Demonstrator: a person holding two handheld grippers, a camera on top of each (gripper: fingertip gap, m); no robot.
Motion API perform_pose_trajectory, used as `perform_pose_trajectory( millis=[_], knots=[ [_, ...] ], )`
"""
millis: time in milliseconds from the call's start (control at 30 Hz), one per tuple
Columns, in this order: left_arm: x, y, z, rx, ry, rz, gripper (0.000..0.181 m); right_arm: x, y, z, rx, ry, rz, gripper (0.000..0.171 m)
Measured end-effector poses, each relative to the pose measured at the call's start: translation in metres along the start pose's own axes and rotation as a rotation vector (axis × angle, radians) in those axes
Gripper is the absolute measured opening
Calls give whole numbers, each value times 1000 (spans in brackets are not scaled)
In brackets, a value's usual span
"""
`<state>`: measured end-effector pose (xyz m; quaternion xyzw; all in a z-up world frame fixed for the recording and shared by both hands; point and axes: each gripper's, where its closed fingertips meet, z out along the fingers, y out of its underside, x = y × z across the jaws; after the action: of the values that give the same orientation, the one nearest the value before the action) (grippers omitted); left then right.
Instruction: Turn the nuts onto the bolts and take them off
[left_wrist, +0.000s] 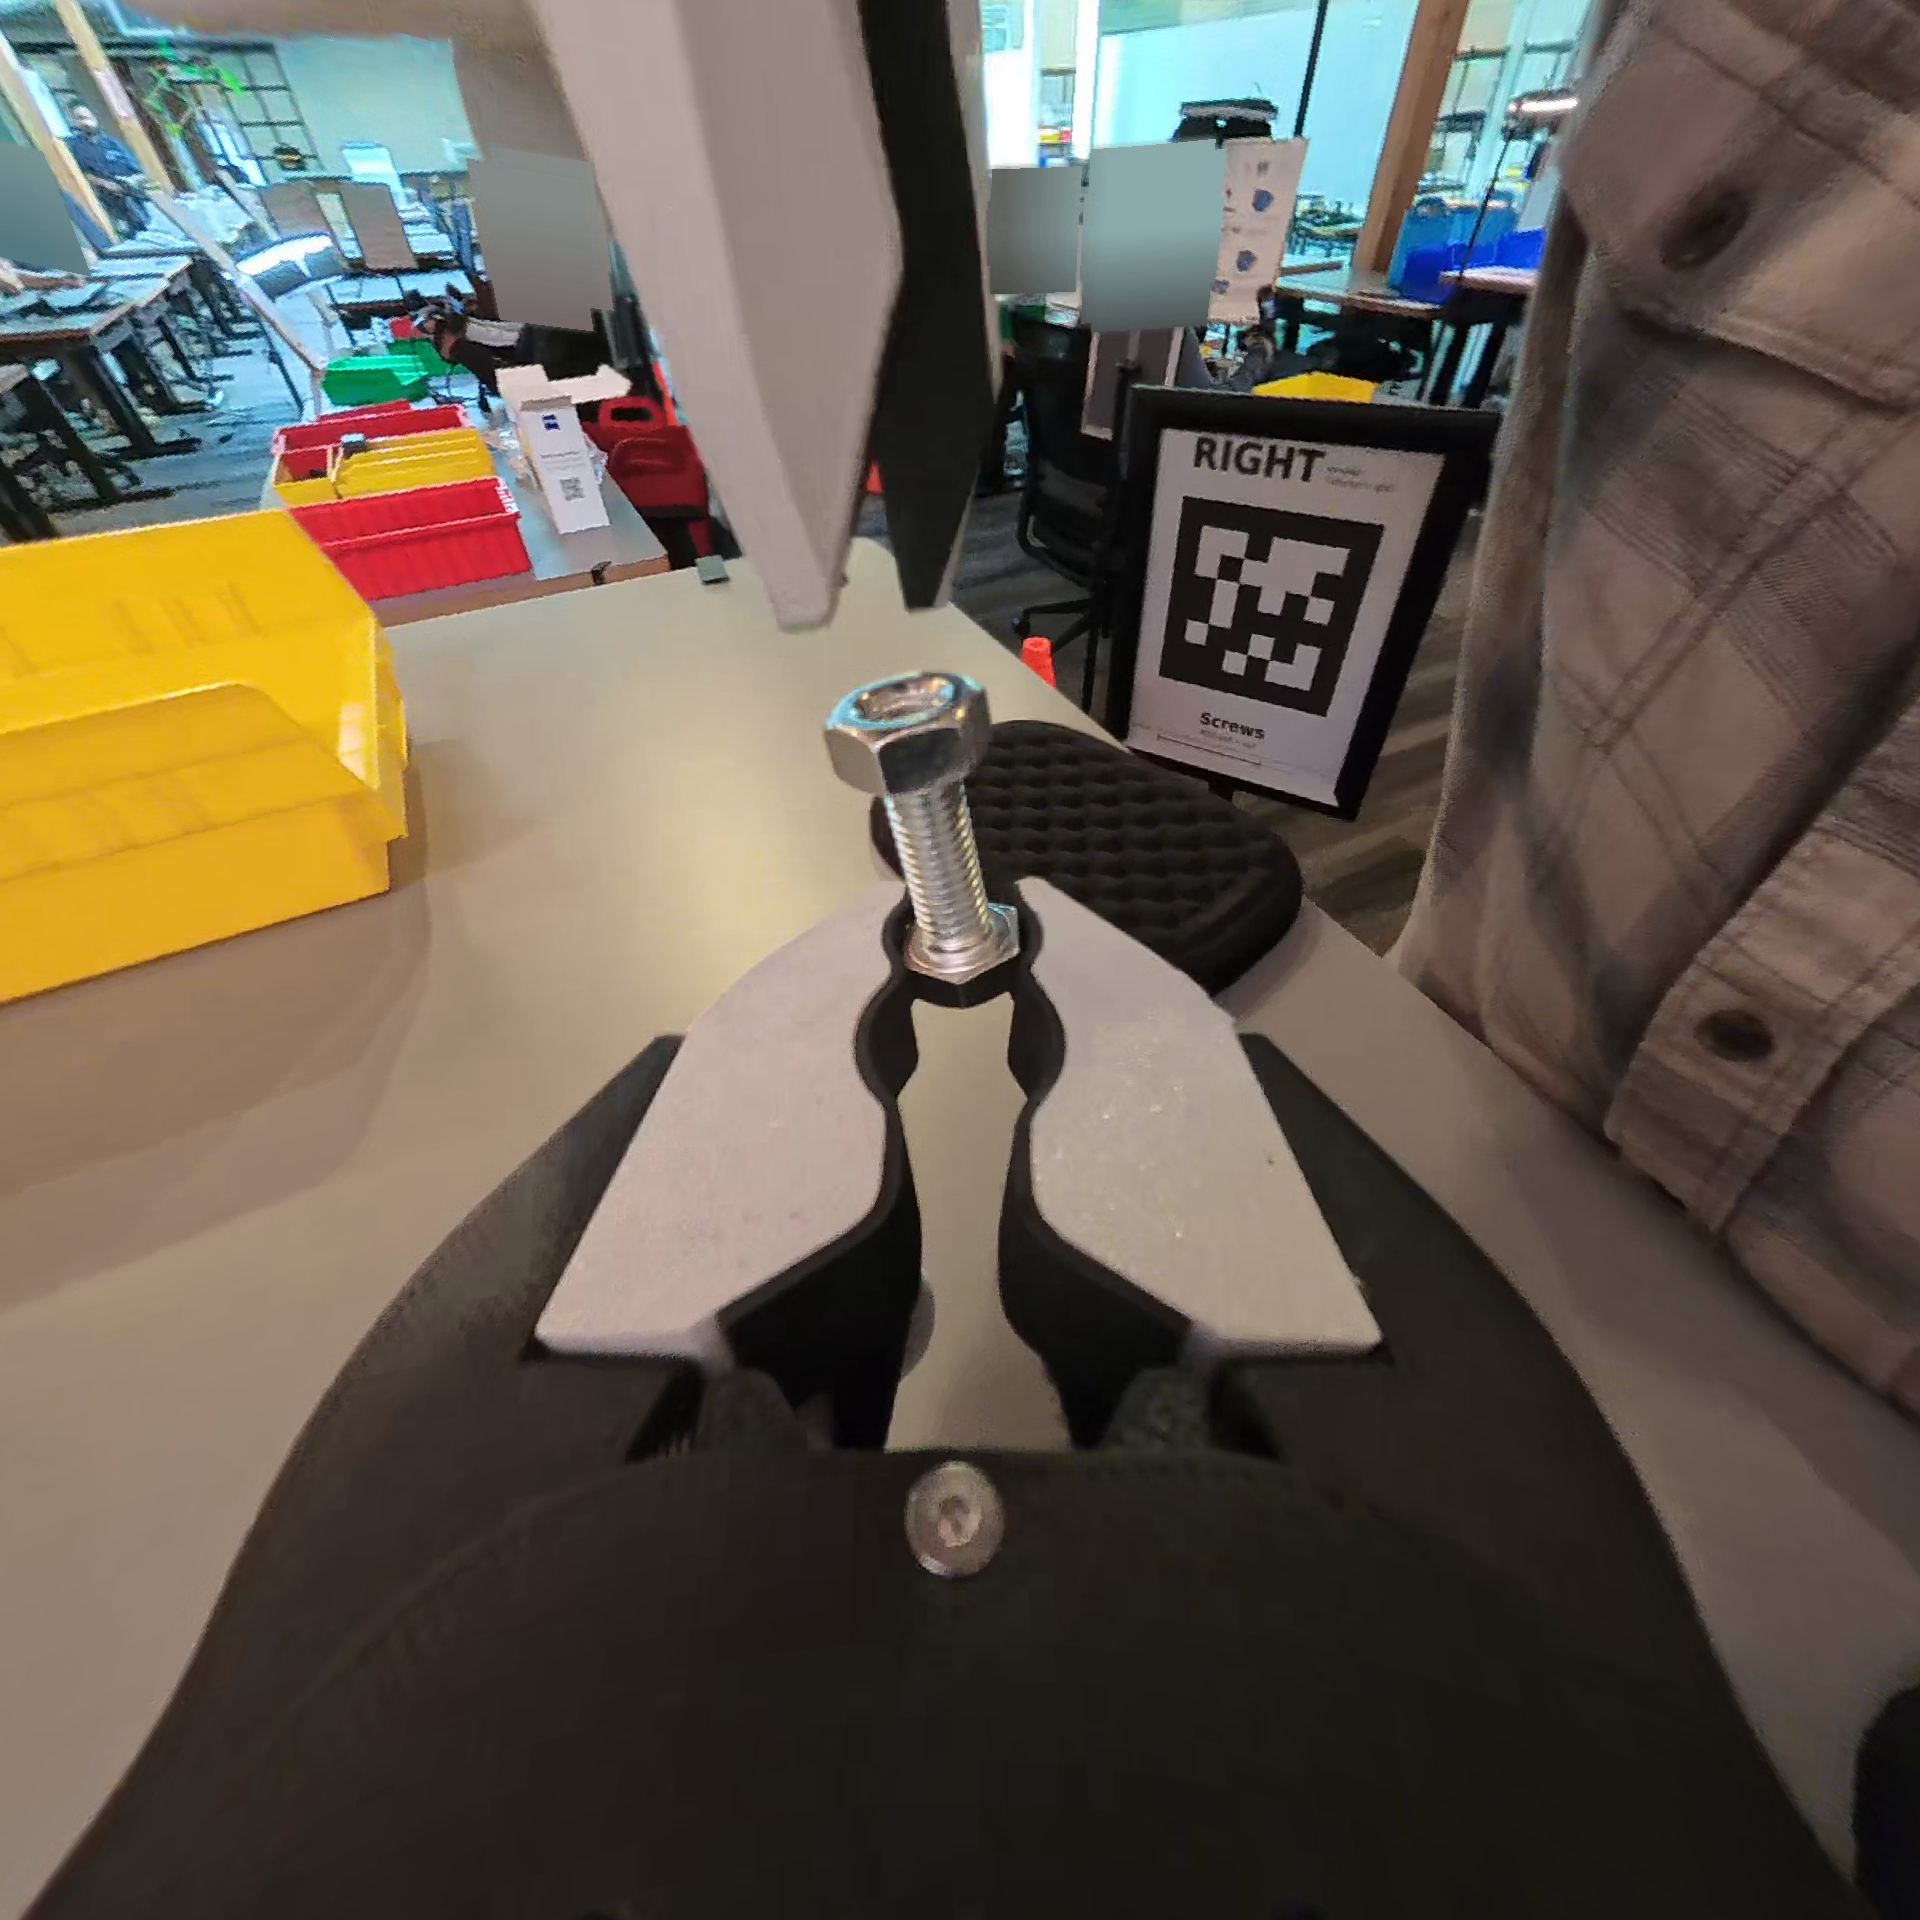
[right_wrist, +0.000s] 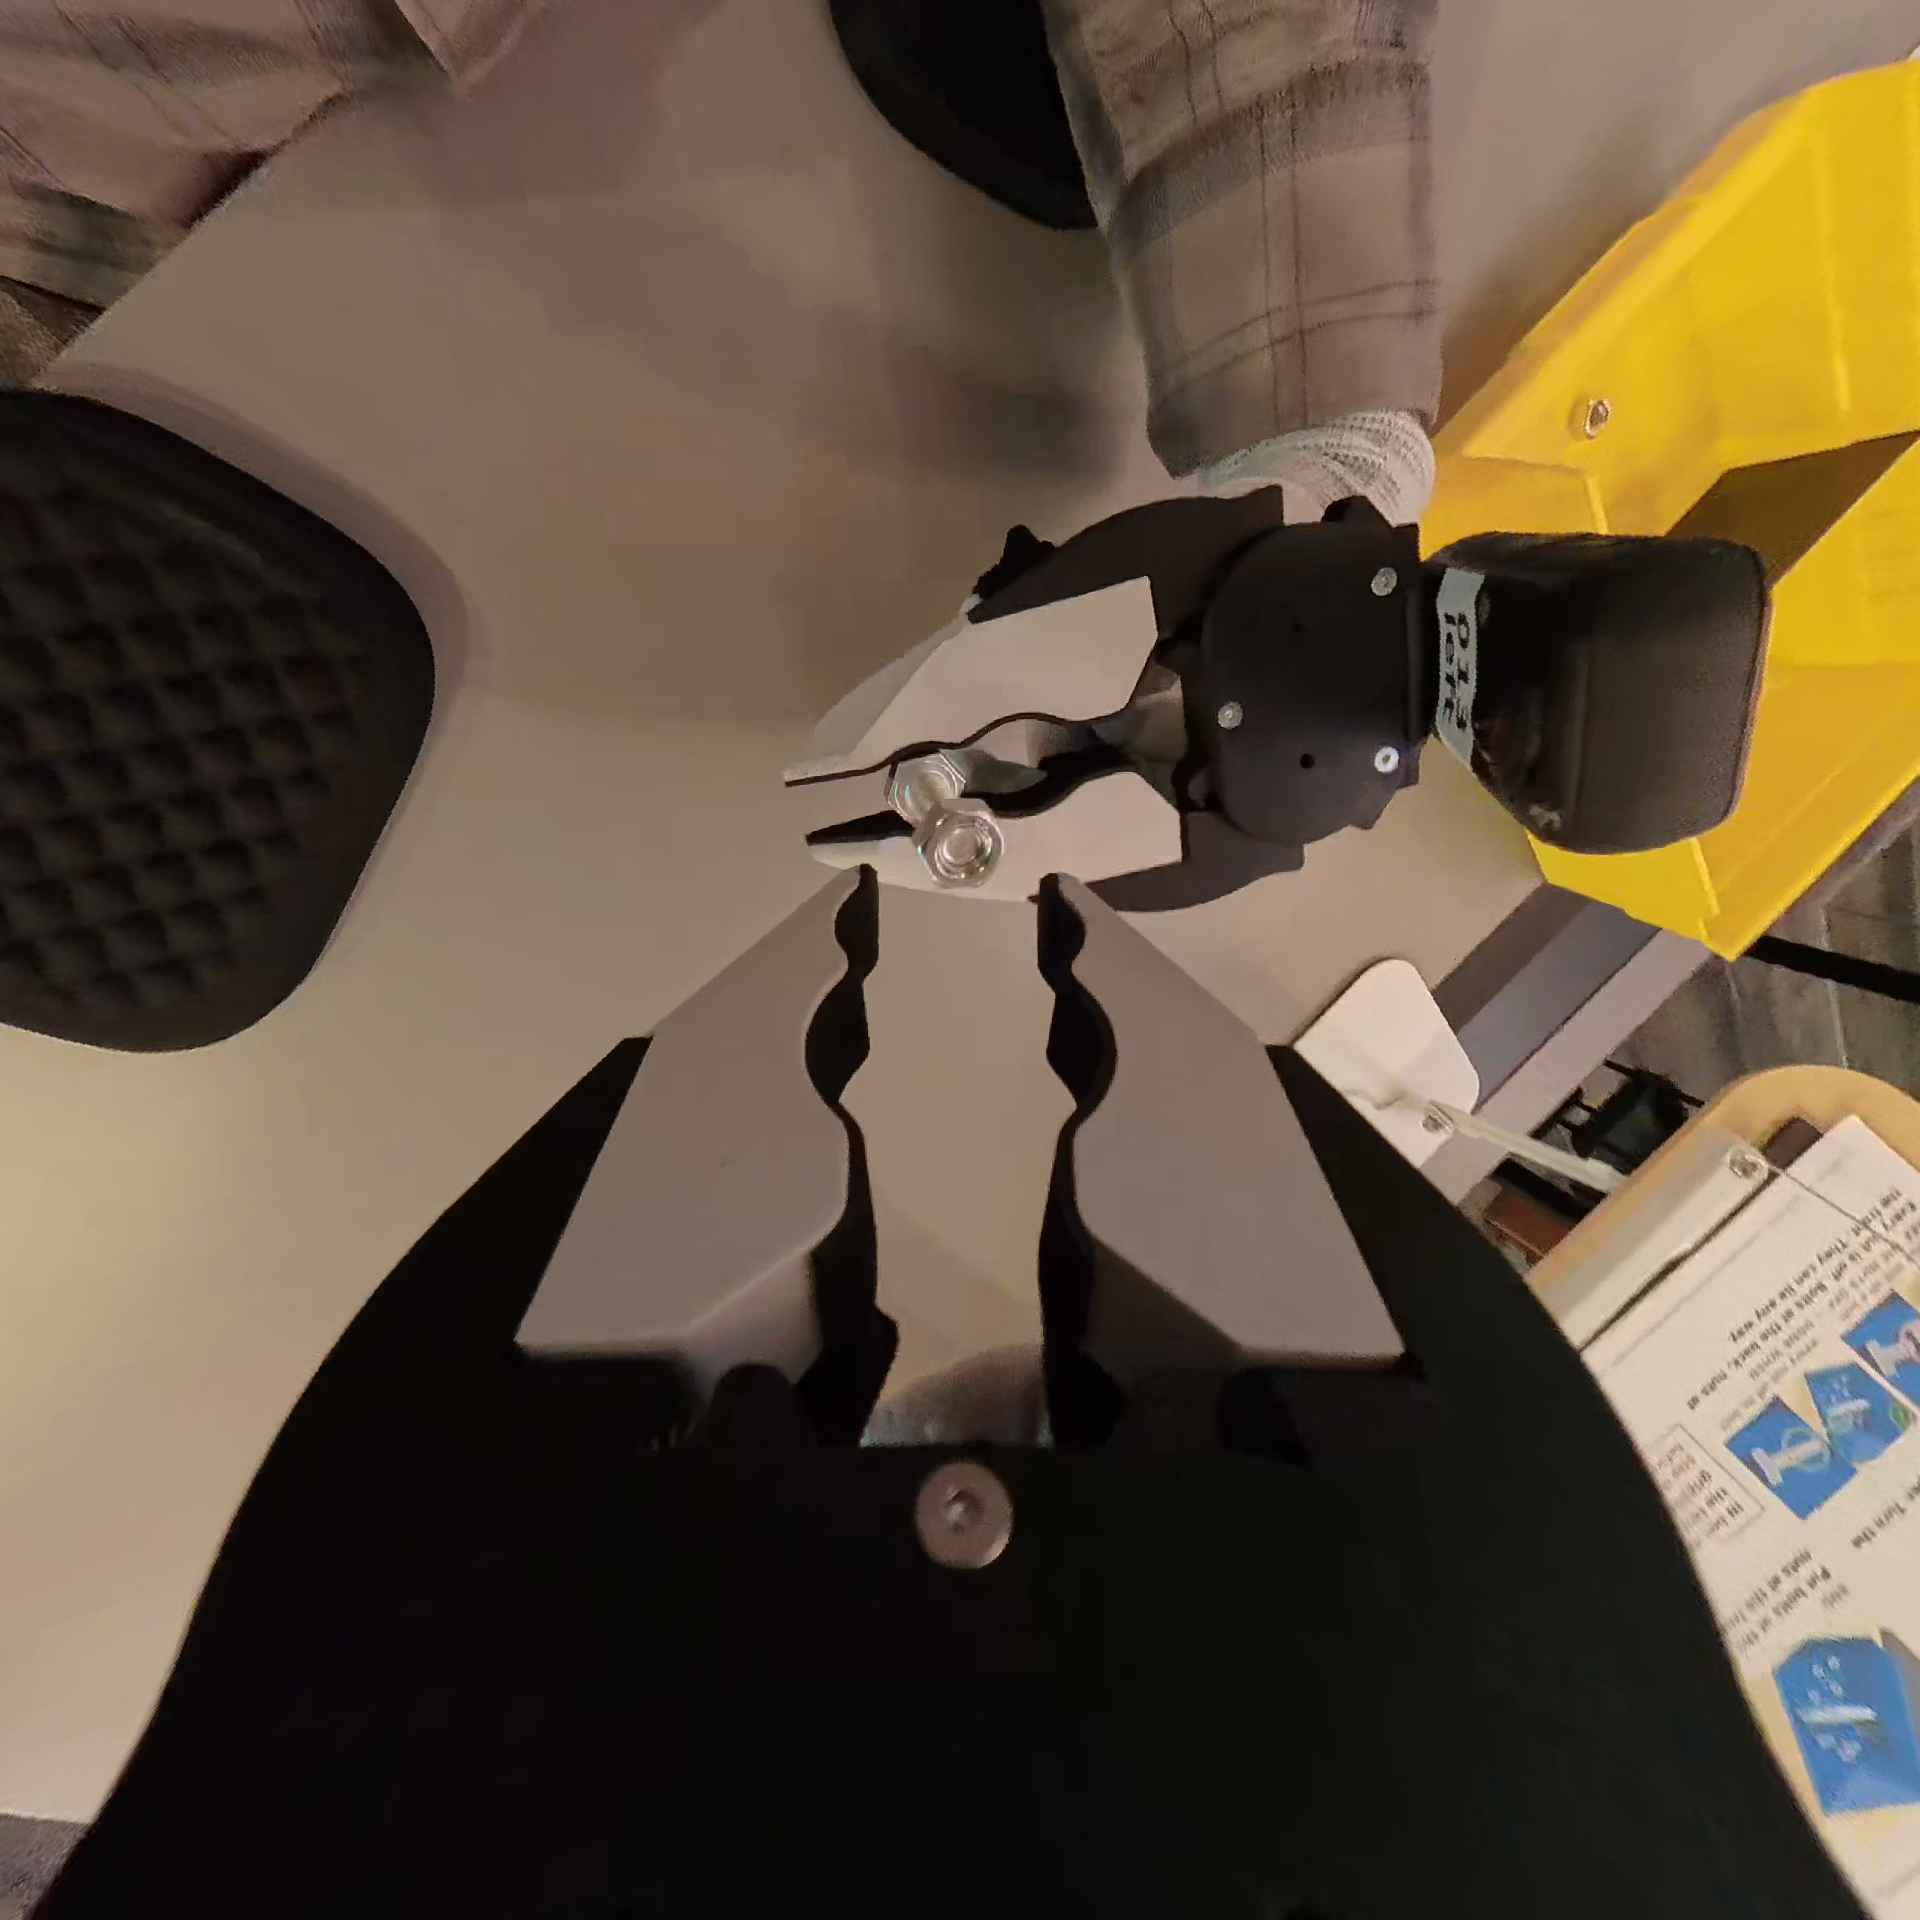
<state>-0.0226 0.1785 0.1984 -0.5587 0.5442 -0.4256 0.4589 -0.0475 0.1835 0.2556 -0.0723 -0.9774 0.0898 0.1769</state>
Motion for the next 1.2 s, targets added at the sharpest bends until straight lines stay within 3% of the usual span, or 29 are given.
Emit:
perform_pose_trajectory(
  millis=[333, 867, 1000, 1200],
  knots=[
    [26, -5, 2, -15, 128, 19, 14, -11, -25, 8, 14, -50, -128, 24],
    [34, -11, 2, -20, 145, 53, 14, -10, -35, 6, -8, -59, -163, 16],
    [25, -12, 2, -21, 96, 57, 13, -8, -30, 5, -22, -70, -65, 15],
    [-10, -3, -7, -43, -84, 38, 14, 5, -1, 9, -105, -36, 379, 16]
  ],
)
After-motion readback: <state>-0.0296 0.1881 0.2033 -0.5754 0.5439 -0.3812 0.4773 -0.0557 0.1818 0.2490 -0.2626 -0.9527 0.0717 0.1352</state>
